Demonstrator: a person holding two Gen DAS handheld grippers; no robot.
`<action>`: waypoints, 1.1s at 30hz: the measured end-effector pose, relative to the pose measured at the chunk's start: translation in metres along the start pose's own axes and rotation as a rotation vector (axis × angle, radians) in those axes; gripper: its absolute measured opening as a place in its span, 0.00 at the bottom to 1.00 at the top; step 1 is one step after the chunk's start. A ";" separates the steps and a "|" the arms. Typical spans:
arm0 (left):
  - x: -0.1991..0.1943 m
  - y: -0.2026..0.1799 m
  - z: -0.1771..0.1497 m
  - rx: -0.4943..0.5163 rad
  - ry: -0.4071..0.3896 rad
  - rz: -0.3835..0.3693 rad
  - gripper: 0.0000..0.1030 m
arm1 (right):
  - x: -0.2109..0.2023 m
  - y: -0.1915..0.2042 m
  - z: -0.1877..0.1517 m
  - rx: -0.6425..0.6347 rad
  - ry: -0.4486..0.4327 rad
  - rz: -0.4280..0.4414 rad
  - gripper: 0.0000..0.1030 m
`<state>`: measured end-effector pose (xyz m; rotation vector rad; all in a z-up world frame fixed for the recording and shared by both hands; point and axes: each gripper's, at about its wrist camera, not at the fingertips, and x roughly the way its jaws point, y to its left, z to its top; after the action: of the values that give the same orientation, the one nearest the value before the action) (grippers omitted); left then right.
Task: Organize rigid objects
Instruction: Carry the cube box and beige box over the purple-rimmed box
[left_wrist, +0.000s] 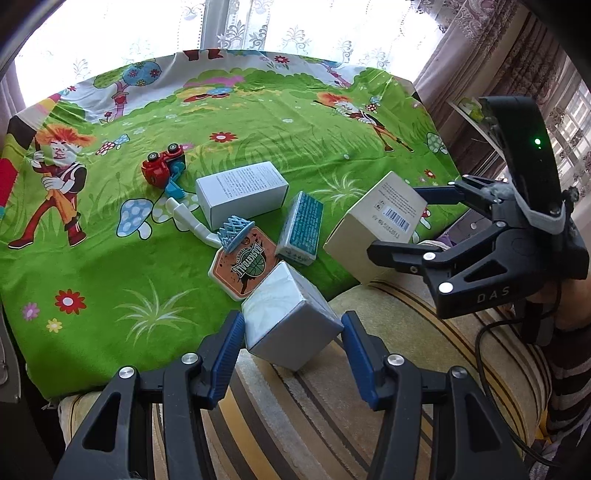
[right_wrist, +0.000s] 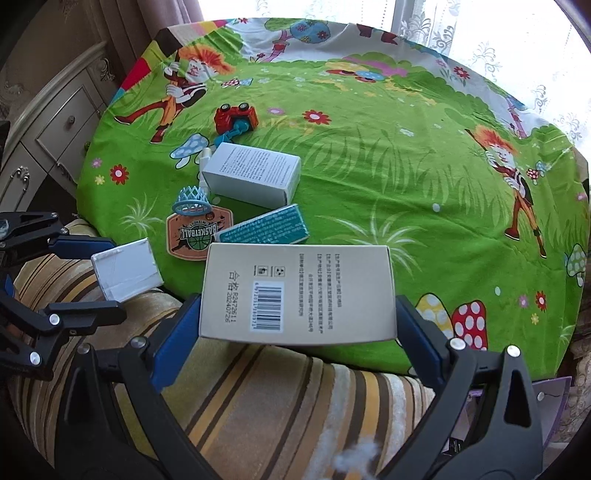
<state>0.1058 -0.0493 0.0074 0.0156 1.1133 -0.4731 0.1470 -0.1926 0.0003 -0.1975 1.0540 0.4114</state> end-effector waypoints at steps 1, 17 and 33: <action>-0.001 -0.003 0.001 0.002 -0.002 0.000 0.53 | -0.005 -0.004 -0.002 0.012 -0.012 0.000 0.96; -0.008 -0.074 0.026 0.126 -0.018 -0.029 0.53 | -0.088 -0.096 -0.068 0.227 -0.149 -0.063 0.96; 0.015 -0.195 0.053 0.345 0.015 -0.175 0.53 | -0.121 -0.239 -0.164 0.464 -0.088 -0.276 0.96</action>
<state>0.0838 -0.2435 0.0611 0.2256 1.0411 -0.8191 0.0642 -0.4952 0.0170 0.0894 0.9918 -0.0778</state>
